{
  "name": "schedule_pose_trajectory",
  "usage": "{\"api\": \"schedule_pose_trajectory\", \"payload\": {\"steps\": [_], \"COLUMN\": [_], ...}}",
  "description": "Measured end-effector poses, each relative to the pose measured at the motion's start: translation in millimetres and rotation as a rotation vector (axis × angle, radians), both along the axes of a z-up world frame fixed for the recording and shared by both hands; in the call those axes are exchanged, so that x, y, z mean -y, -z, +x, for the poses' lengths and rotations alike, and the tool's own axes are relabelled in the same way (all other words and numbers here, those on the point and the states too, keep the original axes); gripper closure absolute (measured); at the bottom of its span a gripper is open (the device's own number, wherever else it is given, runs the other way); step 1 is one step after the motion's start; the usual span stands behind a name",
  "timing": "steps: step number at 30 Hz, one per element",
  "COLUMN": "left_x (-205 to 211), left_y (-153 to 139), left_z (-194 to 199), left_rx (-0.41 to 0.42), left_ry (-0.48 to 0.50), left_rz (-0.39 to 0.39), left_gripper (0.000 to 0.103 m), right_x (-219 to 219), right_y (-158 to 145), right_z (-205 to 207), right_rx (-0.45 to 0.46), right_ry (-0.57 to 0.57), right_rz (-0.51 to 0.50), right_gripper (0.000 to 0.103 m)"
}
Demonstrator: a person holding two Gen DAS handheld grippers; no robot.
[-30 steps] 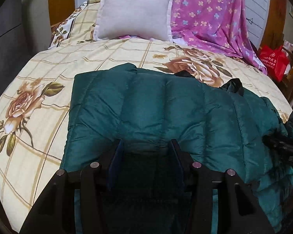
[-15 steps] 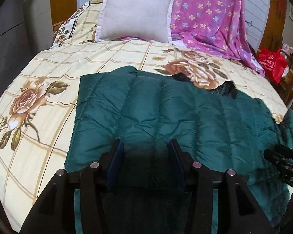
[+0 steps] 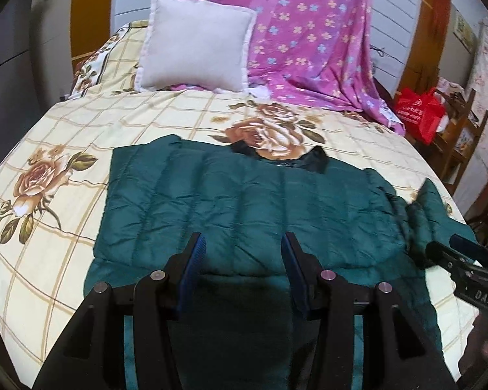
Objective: Fold large clothes
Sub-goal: 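Move the right gripper to the cuff of the other sleeve, then close the right gripper on the sleeve cuff and lift it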
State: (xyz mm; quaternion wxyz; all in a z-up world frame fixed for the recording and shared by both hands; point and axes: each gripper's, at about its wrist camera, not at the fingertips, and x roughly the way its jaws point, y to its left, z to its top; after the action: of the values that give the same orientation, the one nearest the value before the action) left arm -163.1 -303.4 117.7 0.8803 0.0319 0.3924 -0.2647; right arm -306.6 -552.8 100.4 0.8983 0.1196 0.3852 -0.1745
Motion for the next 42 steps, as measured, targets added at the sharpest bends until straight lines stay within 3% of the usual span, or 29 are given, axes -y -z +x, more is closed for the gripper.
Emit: {"api": "schedule_pose_trajectory", "payload": {"steps": [13,24,42], "left_x": [19,25,33], "left_y": [0,5,25], "left_z": [-27,-25,-10], "left_rx": [-0.006,-0.023,-0.072], "left_ry": [0.024,0.007,0.010], "left_rz": [0.017,0.008,-0.002], "left_gripper": [0.073,0.073,0.073], "right_x": [54,115,295], "right_y": [3,17,64], "right_z": [-43,-66,-107], "right_rx": [-0.017,-0.034,-0.066], "right_ry": [0.112,0.219,0.594], "right_rz": [-0.042,-0.043,0.035], "right_gripper": [0.022,0.021,0.020]}}
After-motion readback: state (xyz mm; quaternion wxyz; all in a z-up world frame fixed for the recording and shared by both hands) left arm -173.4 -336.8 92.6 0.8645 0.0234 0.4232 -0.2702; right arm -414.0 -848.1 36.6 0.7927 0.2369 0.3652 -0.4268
